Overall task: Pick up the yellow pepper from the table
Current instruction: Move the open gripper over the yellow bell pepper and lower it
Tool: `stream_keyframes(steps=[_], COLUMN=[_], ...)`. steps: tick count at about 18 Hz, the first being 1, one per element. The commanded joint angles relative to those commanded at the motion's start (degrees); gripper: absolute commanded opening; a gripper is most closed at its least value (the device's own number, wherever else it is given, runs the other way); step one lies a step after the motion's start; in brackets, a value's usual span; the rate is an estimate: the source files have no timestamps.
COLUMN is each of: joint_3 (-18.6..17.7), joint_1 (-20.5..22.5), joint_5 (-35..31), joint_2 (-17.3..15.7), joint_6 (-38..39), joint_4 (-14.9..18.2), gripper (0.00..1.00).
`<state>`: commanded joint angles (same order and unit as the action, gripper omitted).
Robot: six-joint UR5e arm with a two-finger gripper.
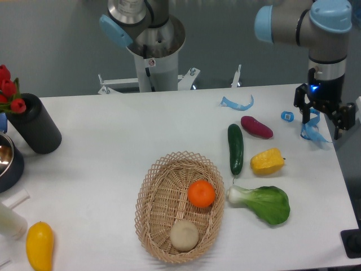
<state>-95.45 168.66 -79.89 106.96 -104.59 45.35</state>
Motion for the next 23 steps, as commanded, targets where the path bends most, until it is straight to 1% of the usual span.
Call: stream_keyframes(steps=[3, 6, 8, 11, 14, 16, 18, 19, 21, 23], joint_3=[-1.1, -1.4, -1.9, -3.9, -4.0, -5.0, -5.0, -5.1, -5.3, -5.3], joint_1=[-0.2, -0.5, -0.6, -0.4, -0.3, -0.3, -0.1, -0.1, -0.1, -0.1], joint_5=[-0.1, 0.6, 2.5, 7.6, 7.8, 7.8, 7.8, 7.6, 5.8, 2.7], joint_2=[-0.5, -0.6, -0.5, -0.5, -0.2, 0.0, 0.2, 0.3, 1.6, 2.5], joint_6=[0.0, 2.6, 5.2, 10.6, 11.7, 11.6, 10.6, 8.5, -0.6, -5.7], joint_4=[-0.1, -0.4, -0.4, -0.6, -0.6, -0.6, -0.8, -0.9, -0.9, -0.9], gripper=[1.0, 1.0, 1.0, 1.0, 1.0, 1.0, 1.0, 1.0, 1.0, 1.0])
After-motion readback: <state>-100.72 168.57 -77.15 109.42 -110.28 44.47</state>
